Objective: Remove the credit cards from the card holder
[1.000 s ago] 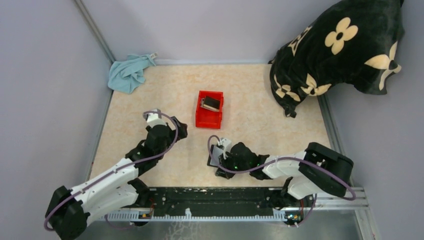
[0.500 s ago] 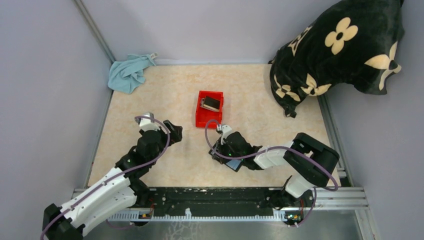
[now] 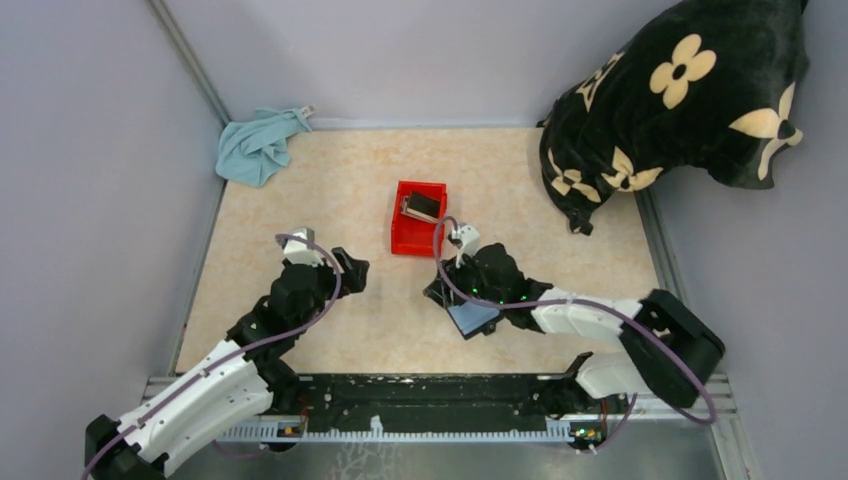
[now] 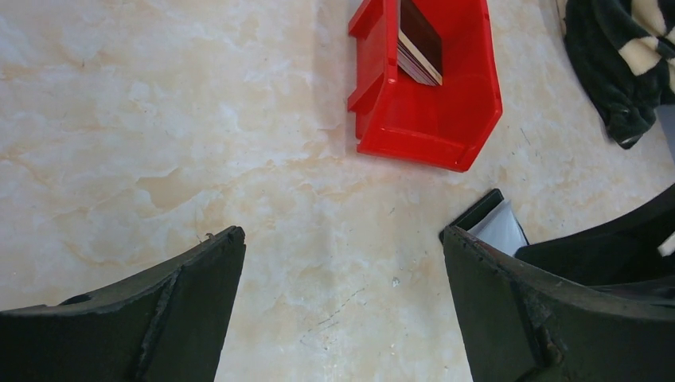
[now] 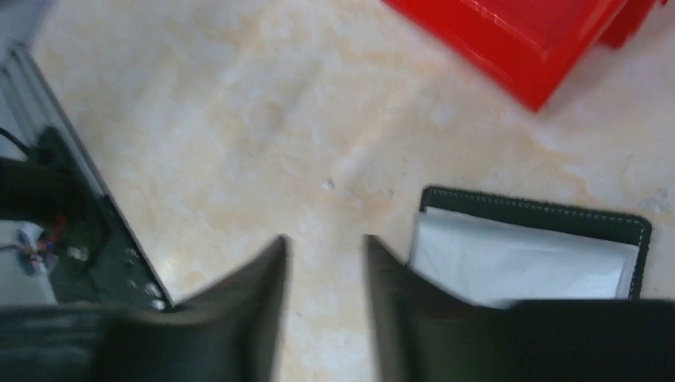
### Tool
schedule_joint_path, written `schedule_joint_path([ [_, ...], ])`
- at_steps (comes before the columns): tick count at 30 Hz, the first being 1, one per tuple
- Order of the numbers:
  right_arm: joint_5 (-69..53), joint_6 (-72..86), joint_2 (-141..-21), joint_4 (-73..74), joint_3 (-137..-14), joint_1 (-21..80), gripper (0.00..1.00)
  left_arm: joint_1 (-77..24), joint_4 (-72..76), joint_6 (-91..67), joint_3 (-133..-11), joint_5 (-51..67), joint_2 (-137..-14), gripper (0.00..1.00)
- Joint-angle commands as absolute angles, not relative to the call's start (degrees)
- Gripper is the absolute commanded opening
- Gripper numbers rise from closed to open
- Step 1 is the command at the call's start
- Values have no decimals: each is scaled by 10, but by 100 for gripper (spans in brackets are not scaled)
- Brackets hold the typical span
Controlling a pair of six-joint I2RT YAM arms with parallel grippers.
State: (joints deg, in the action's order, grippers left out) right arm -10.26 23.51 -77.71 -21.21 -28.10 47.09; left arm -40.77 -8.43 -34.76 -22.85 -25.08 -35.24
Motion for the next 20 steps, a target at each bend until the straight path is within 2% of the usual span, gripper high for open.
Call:
schedule_joint_path([
  [1,-40,208,-662,-186,-277,471,73,-410,-88,-311,-251,-232,-347,99],
  [2,-10,195,-646,-164,-278,470,84,-410,-94,-311,-257,-235,-348,99],
  [3,18,184,-634,-141,-281,467,91,-410,-101,-309,-262,-238,-350,99],
  [5,41,170,-617,-107,-284,453,96,-410,-115,-304,-270,-238,-348,99],
  [20,68,162,-530,-46,-262,408,97,-410,-110,-307,-251,-222,-297,99],
])
